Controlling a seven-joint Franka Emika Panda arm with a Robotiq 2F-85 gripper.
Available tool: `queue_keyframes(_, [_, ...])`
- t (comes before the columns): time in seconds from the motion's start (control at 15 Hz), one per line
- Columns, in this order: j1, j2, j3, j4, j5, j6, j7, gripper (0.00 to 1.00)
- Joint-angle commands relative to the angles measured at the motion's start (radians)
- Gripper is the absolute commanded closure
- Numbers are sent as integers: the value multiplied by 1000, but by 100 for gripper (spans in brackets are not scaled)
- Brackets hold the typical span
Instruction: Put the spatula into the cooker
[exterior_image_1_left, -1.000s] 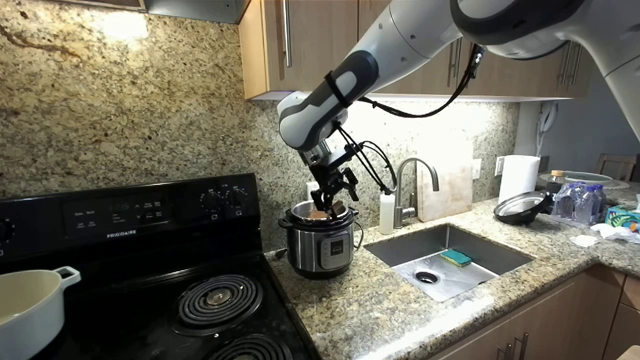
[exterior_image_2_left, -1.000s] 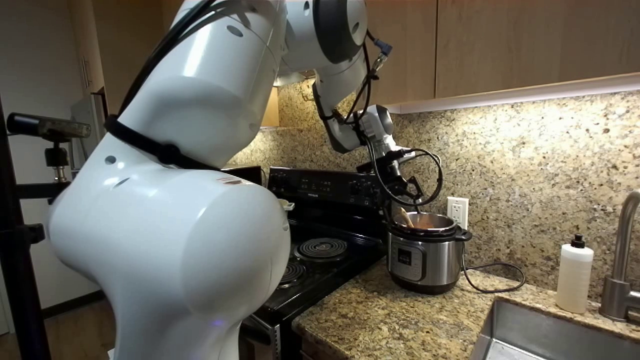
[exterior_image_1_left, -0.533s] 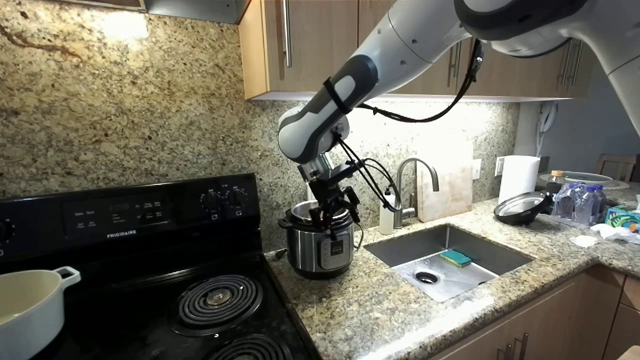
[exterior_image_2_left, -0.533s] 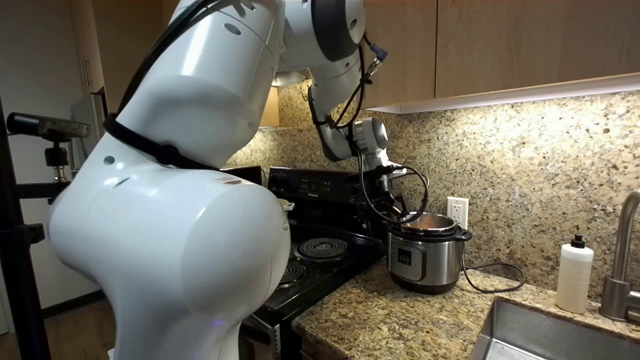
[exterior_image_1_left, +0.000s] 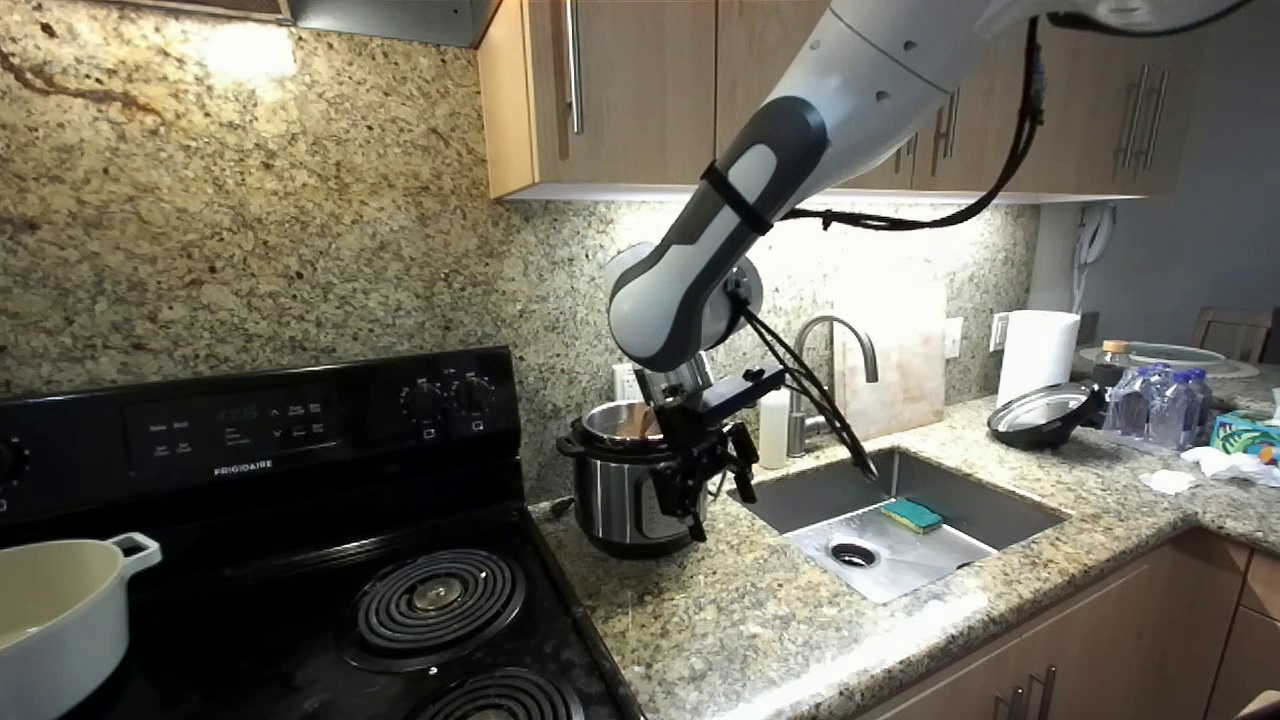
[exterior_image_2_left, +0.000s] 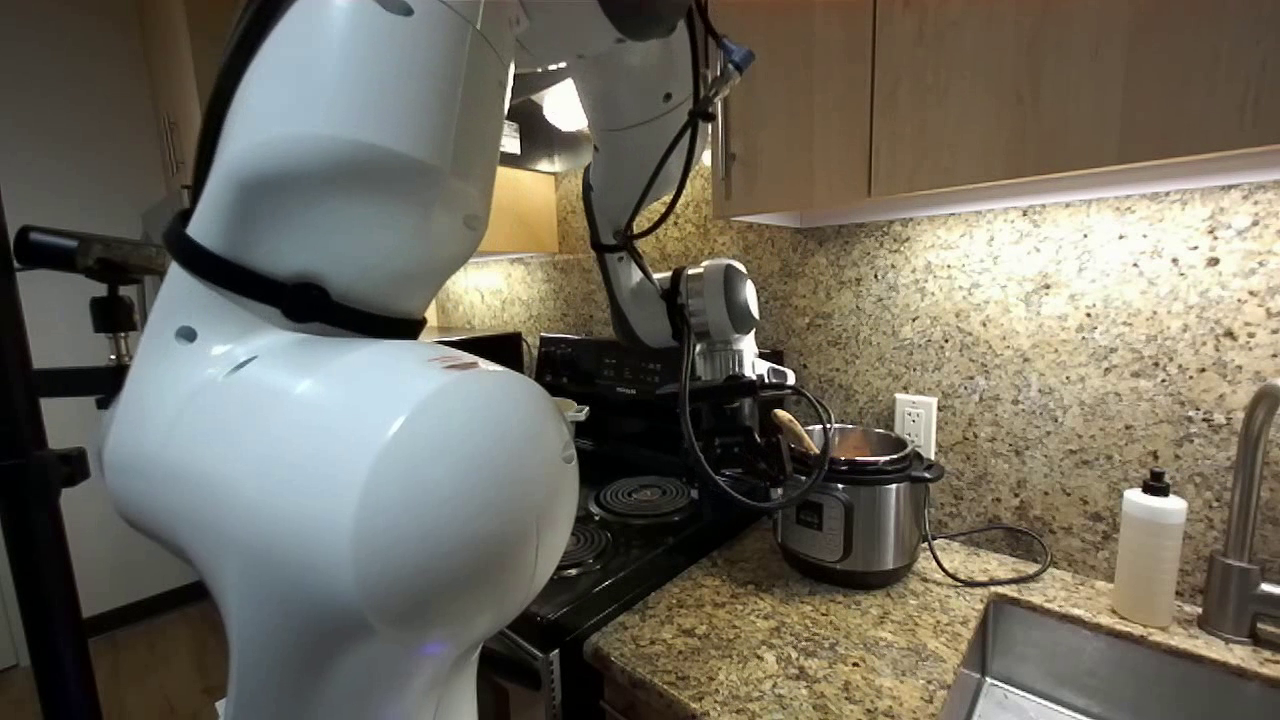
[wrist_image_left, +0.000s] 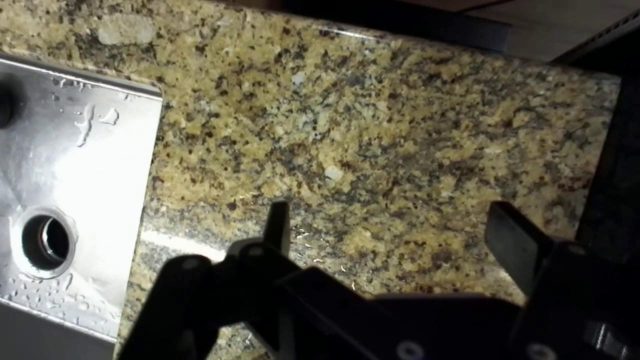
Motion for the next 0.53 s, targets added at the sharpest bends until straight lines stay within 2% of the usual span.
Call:
queue_keyframes(0.0, [-34, -204, 5, -233, 54, 130, -4, 0])
queue_keyframes(0.47, [-76, -457, -11, -450, 215, 277, -78, 0])
